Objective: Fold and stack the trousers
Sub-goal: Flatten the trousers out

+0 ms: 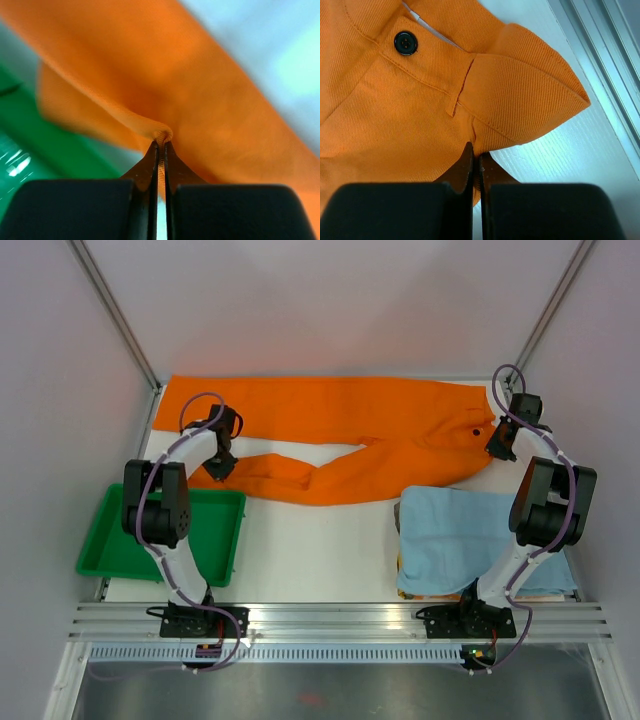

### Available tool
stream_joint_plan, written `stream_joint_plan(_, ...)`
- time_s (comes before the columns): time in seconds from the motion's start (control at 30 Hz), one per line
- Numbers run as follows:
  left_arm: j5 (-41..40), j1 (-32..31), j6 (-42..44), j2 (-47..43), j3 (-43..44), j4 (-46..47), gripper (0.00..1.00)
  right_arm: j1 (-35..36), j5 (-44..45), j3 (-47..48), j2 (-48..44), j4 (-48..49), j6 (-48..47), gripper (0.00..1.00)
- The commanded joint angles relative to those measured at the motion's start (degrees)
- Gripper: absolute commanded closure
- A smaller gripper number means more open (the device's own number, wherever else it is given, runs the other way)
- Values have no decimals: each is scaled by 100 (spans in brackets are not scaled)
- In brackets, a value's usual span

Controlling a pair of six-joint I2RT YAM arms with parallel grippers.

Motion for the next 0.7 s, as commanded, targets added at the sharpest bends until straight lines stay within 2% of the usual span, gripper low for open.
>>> stream_joint_plan(0.0, -708, 16, -538, -1045, 90, -803, 98, -26, 149, -23, -259, 223, 1, 100)
stream_joint_plan(0.07, -1138, 16, -844, -1326, 301, -1331, 98, -26, 184, -41, -303, 223, 36, 100)
stream_joint_plan(0.1, -1523, 7, -1003, -1363, 676, -2021, 98, -26, 185, -76, -320, 240, 79, 100)
stream_joint_plan(0.2, -2227, 16, -1452, -1302, 1624, -3157, 98, -26, 185, -207, -452, 354, 150, 100)
stream_joint_plan(0.3, -2537, 24, -1514, -1101, 2460, -3451, 98, -34, 185, -269, -610, 477, 264, 100)
stream_joint_plan(0.4, -2511, 86, -1400, -741, 3183, -3443, 98, -34, 88, -234, -777, 766, 466, 100)
stream_joint_plan(0.57, -2195, 191, -723, 762, 4675, -3757, 98, -34, 123, 274, -725, 795, 642, 100)
stream_joint_plan(0.67, -2510, 191, -539, 1186, 4890, -4119, 98, -34, 175, 688, -716, 627, 511, 100)
